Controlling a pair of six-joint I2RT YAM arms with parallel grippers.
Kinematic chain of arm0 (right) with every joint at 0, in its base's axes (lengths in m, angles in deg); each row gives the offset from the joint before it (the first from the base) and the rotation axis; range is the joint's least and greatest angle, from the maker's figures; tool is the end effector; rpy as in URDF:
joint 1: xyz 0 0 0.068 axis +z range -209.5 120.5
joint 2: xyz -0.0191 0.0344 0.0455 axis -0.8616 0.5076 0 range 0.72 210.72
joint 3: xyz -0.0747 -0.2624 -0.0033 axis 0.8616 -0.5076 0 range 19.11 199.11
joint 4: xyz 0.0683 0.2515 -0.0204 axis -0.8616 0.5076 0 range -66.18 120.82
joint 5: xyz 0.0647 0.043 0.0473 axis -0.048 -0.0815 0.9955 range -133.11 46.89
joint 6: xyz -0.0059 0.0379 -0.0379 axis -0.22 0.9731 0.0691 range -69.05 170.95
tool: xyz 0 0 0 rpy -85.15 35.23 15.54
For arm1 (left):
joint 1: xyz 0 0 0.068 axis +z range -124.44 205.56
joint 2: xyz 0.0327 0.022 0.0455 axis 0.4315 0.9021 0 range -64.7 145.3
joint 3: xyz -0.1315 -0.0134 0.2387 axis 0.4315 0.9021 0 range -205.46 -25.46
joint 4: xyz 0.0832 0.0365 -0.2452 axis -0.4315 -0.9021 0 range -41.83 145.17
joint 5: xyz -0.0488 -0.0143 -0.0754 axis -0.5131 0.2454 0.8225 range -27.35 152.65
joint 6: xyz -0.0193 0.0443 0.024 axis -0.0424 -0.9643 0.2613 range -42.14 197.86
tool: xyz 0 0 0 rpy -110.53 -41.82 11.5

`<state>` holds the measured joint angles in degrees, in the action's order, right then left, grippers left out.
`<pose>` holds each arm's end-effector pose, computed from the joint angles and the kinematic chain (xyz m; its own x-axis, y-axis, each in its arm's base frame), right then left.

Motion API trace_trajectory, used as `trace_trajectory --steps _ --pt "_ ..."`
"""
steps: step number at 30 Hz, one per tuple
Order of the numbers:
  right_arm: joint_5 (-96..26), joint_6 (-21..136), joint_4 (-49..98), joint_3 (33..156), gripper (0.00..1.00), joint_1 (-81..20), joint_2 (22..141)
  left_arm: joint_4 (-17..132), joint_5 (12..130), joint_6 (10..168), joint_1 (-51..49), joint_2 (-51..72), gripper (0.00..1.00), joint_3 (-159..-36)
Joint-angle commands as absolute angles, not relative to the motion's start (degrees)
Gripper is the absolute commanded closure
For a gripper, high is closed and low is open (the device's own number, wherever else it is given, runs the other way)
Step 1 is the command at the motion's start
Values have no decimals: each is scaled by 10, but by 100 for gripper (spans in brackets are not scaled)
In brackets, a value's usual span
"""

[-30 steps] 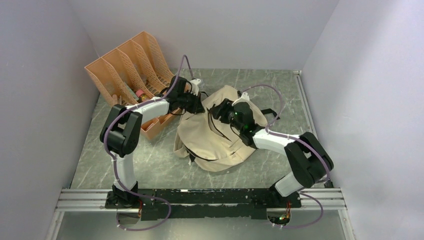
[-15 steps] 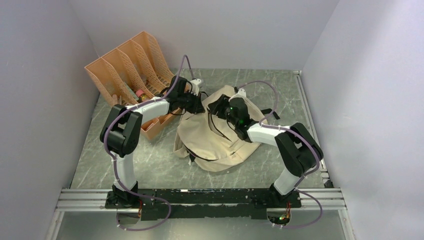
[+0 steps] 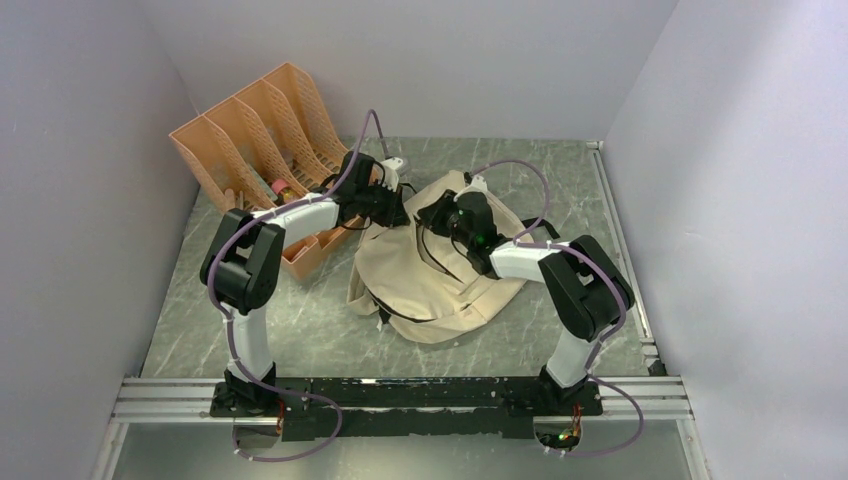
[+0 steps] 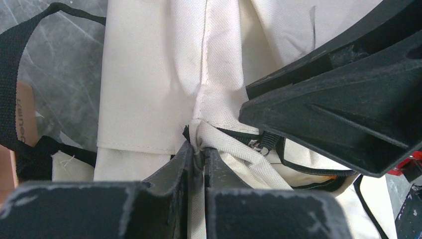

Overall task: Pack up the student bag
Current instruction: Zip the student bag at the center of the board.

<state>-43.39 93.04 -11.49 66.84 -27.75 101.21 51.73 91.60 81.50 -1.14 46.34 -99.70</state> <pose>0.3135 0.1938 0.1814 -0.5393 0.4544 -0.7090 -0.2167 0.7387 0.6383 0.3739 -0.2074 0.1932 -0.6218 0.2507 -0.7419 0.6852 0.6329 -0.3604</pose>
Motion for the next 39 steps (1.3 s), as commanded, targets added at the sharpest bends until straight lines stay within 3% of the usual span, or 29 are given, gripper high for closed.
trace_trajectory --steps 1,5,26,39 --pt "-416 930 -142 679 84 -277 1018 508 912 802 -10 468 95 -1018" --pt "-429 911 -130 669 100 -277 1000 501 892 804 -10 471 95 -1021" --pt "-363 839 -49 579 100 -257 856 455 782 831 -5 496 95 -1048" --pt "-429 827 150 472 100 -256 636 437 750 837 -3 502 95 -1058"
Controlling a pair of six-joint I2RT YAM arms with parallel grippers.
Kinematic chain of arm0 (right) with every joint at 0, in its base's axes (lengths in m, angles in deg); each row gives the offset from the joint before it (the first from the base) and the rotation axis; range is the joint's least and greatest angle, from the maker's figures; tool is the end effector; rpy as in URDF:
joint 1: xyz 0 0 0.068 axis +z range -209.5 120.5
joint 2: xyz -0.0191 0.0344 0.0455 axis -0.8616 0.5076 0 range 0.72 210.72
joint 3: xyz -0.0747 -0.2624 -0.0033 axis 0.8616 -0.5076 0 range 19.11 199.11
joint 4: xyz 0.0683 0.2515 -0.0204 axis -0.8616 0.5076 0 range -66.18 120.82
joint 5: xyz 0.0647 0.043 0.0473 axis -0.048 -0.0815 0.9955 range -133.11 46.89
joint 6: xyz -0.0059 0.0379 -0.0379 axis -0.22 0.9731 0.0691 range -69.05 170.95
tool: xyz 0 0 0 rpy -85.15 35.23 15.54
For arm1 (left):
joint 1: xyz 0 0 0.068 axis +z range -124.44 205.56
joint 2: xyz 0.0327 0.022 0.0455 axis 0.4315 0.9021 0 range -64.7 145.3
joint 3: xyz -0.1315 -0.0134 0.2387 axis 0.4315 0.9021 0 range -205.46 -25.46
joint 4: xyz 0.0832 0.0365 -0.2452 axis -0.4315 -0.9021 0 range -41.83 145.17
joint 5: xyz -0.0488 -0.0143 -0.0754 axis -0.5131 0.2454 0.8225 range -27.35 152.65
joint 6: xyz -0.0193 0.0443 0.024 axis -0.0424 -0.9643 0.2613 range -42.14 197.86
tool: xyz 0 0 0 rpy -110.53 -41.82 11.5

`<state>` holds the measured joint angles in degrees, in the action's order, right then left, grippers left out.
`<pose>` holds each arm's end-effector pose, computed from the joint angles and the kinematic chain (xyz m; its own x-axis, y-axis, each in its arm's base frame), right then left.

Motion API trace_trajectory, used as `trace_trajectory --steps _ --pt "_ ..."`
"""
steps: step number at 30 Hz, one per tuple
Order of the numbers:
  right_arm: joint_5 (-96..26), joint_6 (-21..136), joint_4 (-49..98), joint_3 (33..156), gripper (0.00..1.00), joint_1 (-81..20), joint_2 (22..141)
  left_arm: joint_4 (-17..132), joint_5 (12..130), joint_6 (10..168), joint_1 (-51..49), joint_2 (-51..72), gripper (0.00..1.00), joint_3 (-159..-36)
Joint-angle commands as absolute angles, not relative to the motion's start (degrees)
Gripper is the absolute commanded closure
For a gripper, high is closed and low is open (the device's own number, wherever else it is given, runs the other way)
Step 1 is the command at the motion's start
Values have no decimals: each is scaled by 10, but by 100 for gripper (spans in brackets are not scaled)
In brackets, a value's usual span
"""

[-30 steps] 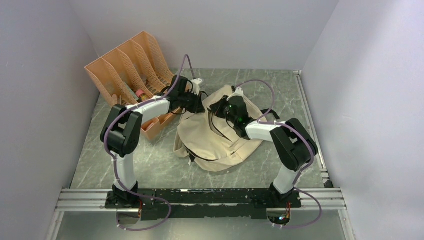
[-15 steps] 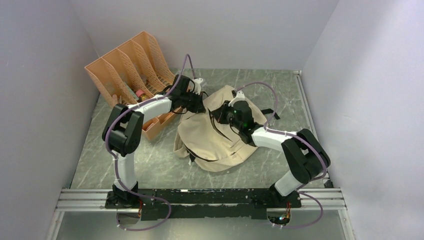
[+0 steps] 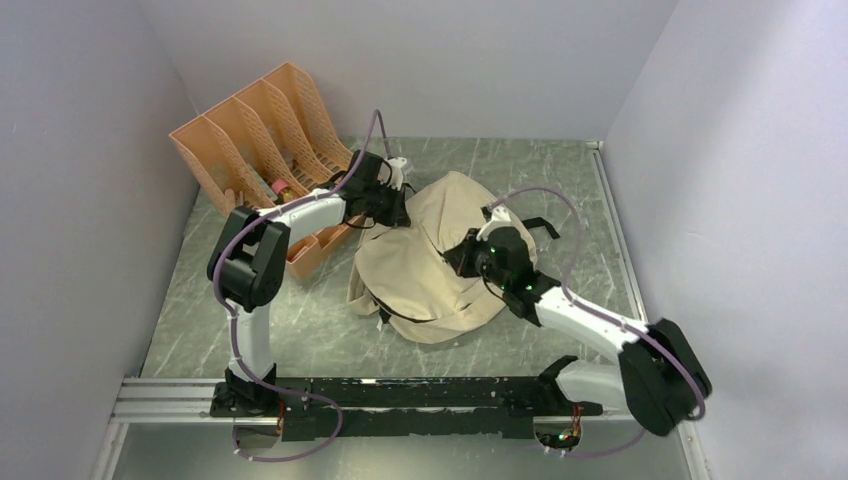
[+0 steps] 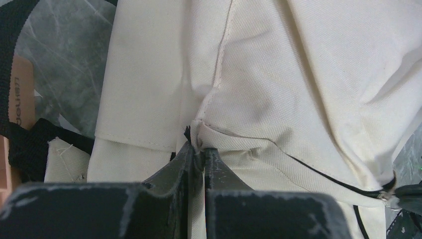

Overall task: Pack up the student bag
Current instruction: Zip the student bag at the center of the board.

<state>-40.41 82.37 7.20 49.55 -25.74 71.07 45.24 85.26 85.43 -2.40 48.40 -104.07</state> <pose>0.2137 0.1448 0.2076 -0.5886 0.2328 -0.7742 -0.3331 0.8027 0.4947 0.3785 -0.2165 0.1922 -0.7018 0.2349 -0.6725 0.5881 0.7239 -0.3607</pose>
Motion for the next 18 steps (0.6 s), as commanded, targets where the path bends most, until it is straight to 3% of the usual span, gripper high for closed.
trace_trajectory --steps 1,9,18 --pt "-440 832 165 465 100 -255 618 437 750 837 -3 502 95 -1058" --pt "-523 925 309 426 100 -256 530 423 727 838 -3 508 95 -1069" --pt "-563 1062 478 457 100 -255 545 412 710 838 -2 508 95 -1078"
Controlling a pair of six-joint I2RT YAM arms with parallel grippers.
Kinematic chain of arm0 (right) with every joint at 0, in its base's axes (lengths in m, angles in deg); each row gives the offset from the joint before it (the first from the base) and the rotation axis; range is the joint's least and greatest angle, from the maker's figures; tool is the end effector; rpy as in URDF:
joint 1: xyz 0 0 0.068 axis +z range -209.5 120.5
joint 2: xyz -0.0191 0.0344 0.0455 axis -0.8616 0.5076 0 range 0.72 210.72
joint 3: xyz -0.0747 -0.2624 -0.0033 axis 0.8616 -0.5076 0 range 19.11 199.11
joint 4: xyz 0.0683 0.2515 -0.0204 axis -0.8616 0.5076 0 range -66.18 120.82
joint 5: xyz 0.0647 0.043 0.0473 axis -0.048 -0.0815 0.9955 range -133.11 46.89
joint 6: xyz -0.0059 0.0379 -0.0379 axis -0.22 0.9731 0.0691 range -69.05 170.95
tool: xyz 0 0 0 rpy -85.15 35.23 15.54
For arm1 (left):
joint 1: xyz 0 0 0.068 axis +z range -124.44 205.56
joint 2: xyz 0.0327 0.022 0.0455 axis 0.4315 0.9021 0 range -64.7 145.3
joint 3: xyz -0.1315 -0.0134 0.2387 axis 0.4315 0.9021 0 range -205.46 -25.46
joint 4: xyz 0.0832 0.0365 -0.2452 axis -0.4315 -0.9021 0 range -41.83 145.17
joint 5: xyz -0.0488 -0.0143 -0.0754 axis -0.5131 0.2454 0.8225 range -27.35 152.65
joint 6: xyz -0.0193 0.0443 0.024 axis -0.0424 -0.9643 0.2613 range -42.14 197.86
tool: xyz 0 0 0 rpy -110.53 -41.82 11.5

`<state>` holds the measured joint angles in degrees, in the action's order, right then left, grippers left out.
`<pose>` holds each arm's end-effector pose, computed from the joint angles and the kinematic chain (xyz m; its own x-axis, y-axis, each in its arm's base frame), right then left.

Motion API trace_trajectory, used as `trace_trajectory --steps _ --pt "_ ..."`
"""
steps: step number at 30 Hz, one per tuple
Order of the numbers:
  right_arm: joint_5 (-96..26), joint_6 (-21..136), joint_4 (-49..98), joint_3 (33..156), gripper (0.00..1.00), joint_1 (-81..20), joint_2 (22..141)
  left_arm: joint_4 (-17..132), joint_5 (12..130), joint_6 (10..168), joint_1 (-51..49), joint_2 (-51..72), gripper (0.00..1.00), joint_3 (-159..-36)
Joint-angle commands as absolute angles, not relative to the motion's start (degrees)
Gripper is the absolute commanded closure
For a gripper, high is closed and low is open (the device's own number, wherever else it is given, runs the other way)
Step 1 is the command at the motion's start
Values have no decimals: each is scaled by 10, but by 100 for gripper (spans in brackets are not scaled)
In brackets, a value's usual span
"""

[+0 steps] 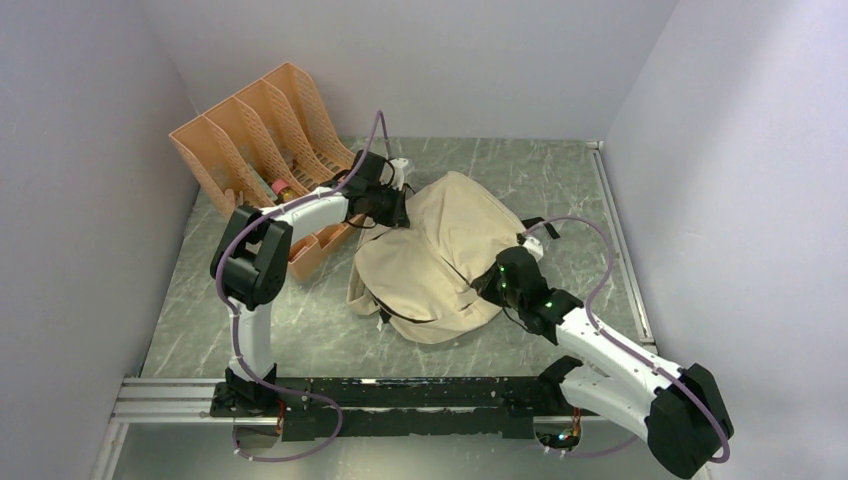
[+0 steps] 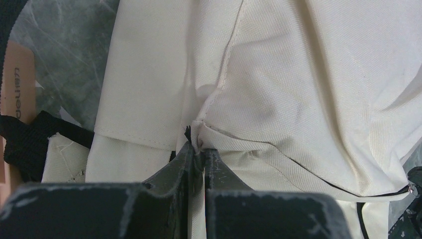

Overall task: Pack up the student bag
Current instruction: Zip the student bag at the center of the board.

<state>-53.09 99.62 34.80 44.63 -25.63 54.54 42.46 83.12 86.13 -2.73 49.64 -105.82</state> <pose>0.1633 0.1022 0.1942 -0.6757 0.4371 -0.5936 0.1057 0.8544 0.5088 0.3808 -0.2192 0.1887 -0.7283 0.2391 -0.6422 0.5563 0.7535 -0.3504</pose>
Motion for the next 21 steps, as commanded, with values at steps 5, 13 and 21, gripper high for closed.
trace_trajectory --steps 5,13,21 --pt "-597 1084 506 437 100 -255 513 404 692 838 -1 507 95 -1082" --pt "-590 1031 414 427 76 -256 445 447 778 836 -1 473 85 -1066" --pt "-653 898 455 536 58 -255 451 445 822 861 -1 394 46 -1104"
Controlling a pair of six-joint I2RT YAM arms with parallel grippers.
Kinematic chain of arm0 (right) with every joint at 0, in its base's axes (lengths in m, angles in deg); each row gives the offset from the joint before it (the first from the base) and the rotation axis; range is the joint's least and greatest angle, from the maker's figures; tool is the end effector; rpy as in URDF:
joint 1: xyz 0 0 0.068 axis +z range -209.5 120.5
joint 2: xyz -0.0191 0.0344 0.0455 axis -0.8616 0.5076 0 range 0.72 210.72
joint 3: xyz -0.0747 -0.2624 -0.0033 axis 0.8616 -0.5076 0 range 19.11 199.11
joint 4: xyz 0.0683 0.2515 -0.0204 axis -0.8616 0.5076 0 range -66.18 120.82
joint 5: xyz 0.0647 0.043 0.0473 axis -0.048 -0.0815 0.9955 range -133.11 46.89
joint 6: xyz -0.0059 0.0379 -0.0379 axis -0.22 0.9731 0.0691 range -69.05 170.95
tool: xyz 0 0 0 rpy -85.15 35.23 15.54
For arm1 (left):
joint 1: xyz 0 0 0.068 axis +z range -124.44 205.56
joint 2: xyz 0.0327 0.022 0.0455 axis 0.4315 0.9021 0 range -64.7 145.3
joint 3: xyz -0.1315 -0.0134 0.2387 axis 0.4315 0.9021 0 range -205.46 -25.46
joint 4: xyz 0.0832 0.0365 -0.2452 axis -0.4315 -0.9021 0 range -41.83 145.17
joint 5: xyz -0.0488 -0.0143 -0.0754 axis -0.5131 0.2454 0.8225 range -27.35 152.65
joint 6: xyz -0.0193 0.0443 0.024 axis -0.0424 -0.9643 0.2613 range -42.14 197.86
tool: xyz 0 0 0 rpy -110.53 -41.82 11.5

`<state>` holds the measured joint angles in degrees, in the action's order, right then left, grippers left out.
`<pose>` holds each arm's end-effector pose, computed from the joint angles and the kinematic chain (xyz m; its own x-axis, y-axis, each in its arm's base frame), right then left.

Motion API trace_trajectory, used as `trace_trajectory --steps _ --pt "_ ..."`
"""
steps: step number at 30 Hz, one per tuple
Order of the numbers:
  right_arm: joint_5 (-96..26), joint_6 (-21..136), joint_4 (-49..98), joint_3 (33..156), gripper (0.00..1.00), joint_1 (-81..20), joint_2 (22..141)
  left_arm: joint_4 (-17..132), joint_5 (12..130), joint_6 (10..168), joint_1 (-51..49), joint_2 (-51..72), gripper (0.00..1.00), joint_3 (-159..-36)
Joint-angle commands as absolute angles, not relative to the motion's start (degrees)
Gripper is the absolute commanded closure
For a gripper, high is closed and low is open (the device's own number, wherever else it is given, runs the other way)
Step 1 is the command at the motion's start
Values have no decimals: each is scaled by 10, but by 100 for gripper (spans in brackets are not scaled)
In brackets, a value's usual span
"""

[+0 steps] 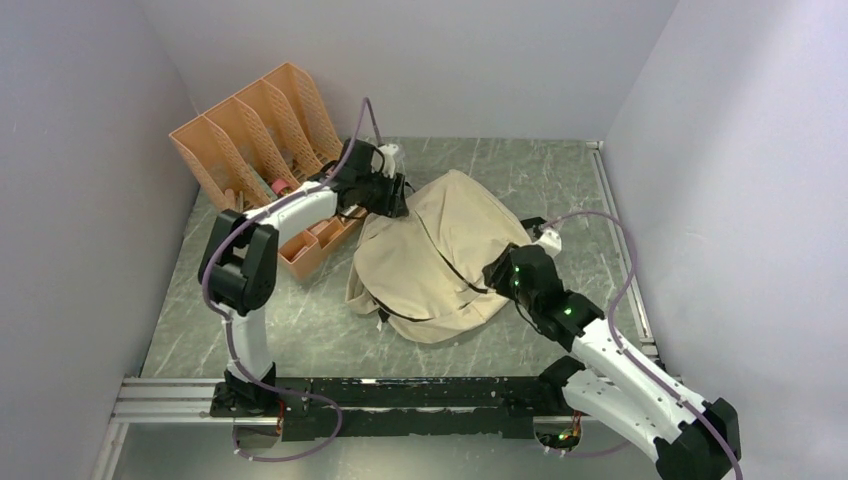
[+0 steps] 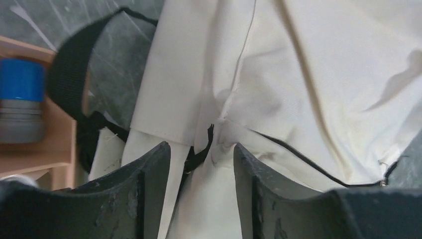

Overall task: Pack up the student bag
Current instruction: Zip the student bag at the center of the board, then reset both arms

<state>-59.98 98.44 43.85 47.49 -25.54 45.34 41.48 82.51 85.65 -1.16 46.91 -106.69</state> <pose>0.1477 0.0870 0.2240 -0.5826 0.4580 -0.6714 0.1315 0.8683 0.4783 0.3841 -0.2070 0.2120 -0.7024 0.2110 -0.6798 0.5508 0.7660 -0.3314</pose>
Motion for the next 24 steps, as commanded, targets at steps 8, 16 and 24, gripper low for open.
trace_trajectory --steps 8,16,24 --pt "-660 822 436 619 40 -256 453 492 718 889 -1 177 28 -965" --pt "-649 782 395 613 0 -256 442 408 543 930 -2 -71 3 -812" --pt "-650 785 438 638 0 -256 499 293 386 984 -2 -238 3 -743"
